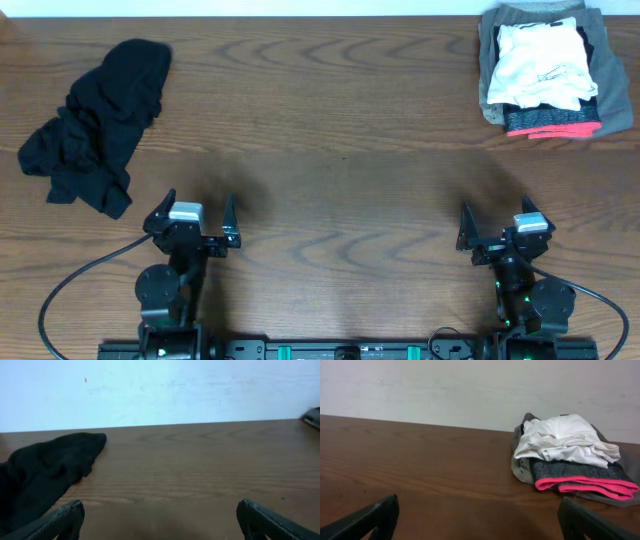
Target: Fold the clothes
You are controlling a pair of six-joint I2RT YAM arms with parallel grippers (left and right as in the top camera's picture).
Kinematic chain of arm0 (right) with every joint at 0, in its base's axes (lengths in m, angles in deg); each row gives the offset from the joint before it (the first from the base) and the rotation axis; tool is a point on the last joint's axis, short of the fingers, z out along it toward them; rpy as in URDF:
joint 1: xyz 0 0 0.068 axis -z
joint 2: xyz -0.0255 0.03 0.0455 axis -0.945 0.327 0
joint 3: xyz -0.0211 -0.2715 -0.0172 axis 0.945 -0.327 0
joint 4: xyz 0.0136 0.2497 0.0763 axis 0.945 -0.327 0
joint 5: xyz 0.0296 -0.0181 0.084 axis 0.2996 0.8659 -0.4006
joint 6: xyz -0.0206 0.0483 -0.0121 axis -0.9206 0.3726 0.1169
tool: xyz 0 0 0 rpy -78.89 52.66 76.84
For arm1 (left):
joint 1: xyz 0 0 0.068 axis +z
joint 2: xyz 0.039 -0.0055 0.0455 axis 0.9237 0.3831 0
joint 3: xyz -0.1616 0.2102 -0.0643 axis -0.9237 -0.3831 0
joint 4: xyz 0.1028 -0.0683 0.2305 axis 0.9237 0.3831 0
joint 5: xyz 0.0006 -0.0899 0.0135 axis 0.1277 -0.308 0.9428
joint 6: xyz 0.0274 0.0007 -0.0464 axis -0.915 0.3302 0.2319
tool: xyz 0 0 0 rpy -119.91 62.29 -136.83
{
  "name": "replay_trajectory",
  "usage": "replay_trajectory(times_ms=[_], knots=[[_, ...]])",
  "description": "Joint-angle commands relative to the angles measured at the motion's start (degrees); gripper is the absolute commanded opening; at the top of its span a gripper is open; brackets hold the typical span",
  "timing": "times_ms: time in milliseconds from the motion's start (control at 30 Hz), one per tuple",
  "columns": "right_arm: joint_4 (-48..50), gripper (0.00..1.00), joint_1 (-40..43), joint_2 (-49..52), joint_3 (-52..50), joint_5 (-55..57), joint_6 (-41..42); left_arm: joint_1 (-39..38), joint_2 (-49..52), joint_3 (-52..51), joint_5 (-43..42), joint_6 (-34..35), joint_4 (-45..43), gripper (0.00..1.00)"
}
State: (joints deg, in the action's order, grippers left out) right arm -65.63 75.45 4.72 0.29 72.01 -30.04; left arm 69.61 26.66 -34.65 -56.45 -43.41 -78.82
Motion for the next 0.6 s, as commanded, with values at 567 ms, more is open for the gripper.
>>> replay_trajectory(times_ms=[567], knots=[[-0.3, 0.99, -0.4, -0.2, -0.1, 0.2, 0.4, -0.2, -12.5, -3.0, 0.5, -0.9, 10.7, 0.98]])
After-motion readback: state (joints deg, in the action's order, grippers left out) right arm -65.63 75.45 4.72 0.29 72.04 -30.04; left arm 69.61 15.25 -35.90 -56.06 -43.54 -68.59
